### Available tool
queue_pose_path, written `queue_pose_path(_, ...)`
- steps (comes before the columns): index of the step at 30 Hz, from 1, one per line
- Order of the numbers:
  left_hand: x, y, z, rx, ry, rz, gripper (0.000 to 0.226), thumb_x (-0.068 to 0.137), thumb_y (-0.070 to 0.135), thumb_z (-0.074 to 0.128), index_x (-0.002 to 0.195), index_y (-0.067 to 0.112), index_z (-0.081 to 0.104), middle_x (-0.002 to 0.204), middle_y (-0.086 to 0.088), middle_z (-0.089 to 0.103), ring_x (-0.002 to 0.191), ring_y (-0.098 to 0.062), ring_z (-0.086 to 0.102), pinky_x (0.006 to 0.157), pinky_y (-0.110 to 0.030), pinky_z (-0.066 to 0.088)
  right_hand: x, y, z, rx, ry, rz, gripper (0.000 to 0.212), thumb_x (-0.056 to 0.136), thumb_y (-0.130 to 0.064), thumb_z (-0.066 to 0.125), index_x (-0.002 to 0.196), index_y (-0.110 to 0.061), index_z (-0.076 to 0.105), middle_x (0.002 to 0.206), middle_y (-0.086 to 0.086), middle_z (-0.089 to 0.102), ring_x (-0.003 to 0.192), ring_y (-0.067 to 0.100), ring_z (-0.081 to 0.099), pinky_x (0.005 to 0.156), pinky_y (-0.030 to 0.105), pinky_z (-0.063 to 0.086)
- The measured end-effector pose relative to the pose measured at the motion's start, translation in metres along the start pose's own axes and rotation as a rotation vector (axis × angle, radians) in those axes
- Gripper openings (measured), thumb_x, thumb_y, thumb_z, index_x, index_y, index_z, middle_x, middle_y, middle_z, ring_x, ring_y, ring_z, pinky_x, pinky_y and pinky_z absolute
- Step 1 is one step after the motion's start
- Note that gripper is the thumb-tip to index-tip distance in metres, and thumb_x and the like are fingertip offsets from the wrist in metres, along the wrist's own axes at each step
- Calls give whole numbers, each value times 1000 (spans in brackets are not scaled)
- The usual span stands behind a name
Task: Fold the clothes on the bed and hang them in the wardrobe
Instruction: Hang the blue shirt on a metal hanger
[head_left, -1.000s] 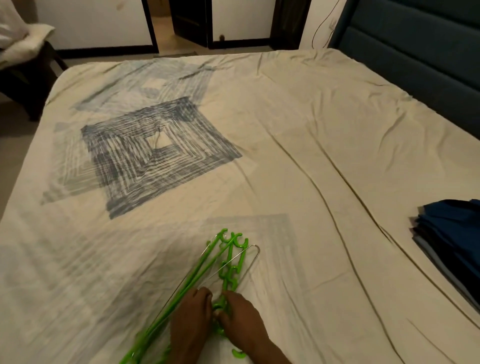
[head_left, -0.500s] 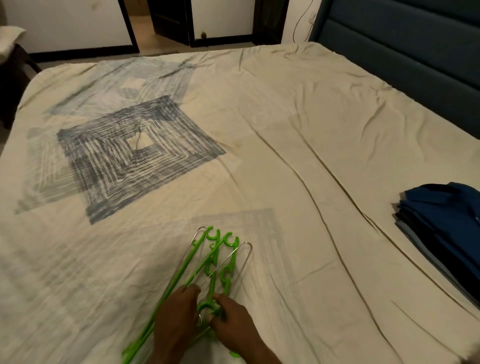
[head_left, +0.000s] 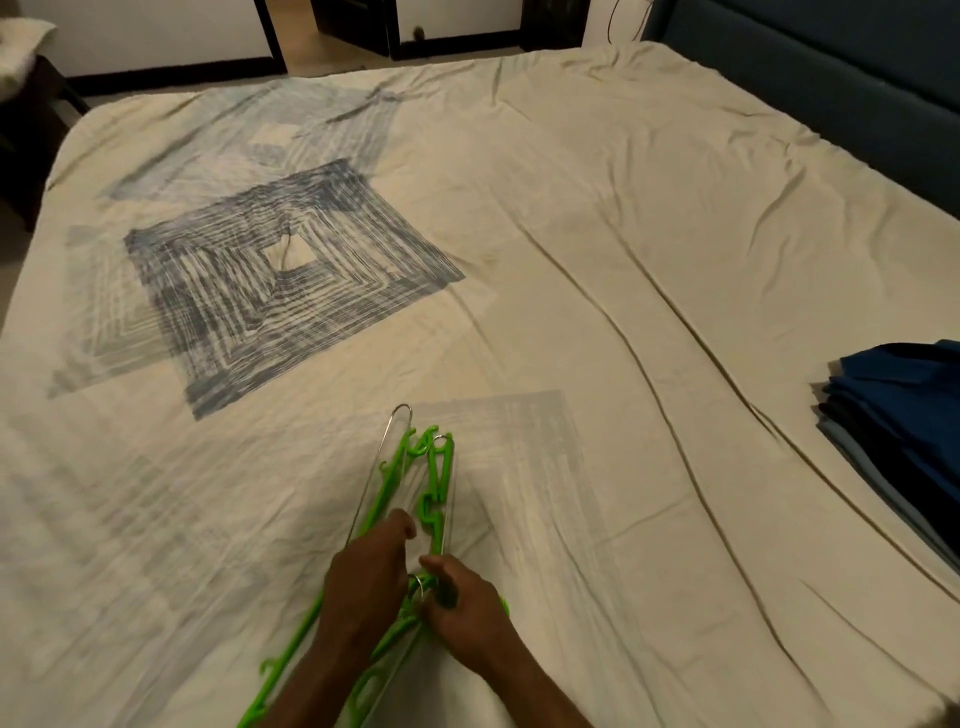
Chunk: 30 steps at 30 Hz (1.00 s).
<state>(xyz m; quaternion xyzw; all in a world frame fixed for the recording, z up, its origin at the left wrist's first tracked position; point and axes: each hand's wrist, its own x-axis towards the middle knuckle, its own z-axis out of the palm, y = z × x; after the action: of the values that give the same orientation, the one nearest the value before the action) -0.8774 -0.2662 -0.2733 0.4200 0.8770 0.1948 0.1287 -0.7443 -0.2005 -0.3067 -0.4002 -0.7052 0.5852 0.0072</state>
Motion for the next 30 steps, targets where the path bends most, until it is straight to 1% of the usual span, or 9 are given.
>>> queue_pose_path(3, 2, -6, -2, -48, 51, 16, 29, 84, -1, 62, 93, 27, 60, 67, 8, 62, 54, -14, 56, 49, -28, 41, -1, -2, 5, -11, -18, -39, 45, 85, -27, 72, 120, -45, 50, 128, -15, 60, 118, -1, 54, 96, 4, 37)
queue_pose_path(7, 3, -2, -2, -4, -29, 10, 24, 85, 6, 65, 96, 27, 60, 72, 4, 65, 62, -19, 62, 56, -32, 47, -3, -8, 14, -21, -73, -75, 40, 71, -44, 71, 109, -50, 60, 119, -14, 68, 109, 2, 62, 97, 25, 49)
queue_pose_path(11, 6, 9, 3, 61, -120, 11, 22, 89, 10, 59, 106, 25, 58, 71, 1, 61, 68, -23, 62, 60, -35, 43, -4, -13, 17, 86, -89, -80, 32, 72, -33, 78, 104, -29, 73, 105, -10, 75, 99, 0, 68, 89, 26, 53)
queue_pose_path(17, 19, 21, 0, 131, -243, -10, 19, 95, 15, 46, 112, 24, 50, 87, -4, 68, 77, -23, 63, 65, -35, 42, -4, -11, 12, 132, -52, -48, 36, 74, -45, 72, 106, -30, 75, 108, -14, 74, 105, 3, 66, 98, 34, 50)
queue_pose_path(19, 21, 24, 0, 146, -279, 12, 17, 96, 18, 46, 111, 25, 49, 87, -3, 68, 76, -22, 62, 68, -35, 46, -4, -13, 11, 136, -32, -30, 29, 70, -52, 67, 95, -41, 76, 99, -13, 75, 98, 4, 67, 92, 33, 52)
queue_pose_path(21, 22, 23, 1, 162, -282, 48, 18, 98, 20, 45, 114, 26, 51, 89, -4, 68, 78, -22, 63, 69, -35, 46, -4, -18, 11, 143, 9, 7, 10, 64, -55, 58, 68, -54, 68, 79, -12, 70, 82, 7, 66, 81, 33, 51)
queue_pose_path(25, 12, 7, 4, -109, -205, 108, 33, 99, 24, 47, 130, 36, 47, 85, 3, 69, 74, -15, 64, 65, -31, 47, -1, -23, 12, 144, 66, 124, 25, 71, -39, 56, 49, -48, 63, 66, -1, 65, 68, 15, 63, 71, 39, 52)
queue_pose_path(27, 2, -3, 5, -217, -92, 57, 39, 101, 28, 46, 139, 33, 43, 100, 14, 69, 78, -9, 68, 67, -26, 48, -2, -19, 13, 225, 85, 206, 40, 89, -23, 60, 54, -40, 70, 58, -3, 64, 60, 12, 63, 64, 33, 53)
queue_pose_path(30, -22, -27, 7, -195, 132, -112, 37, 96, 27, 57, 132, 26, 51, 111, 12, 66, 91, -17, 69, 73, -34, 53, -3, -21, 17, 470, 80, 264, 35, 102, -15, 53, 72, -15, 71, 54, 0, 65, 46, 10, 59, 49, 23, 45)
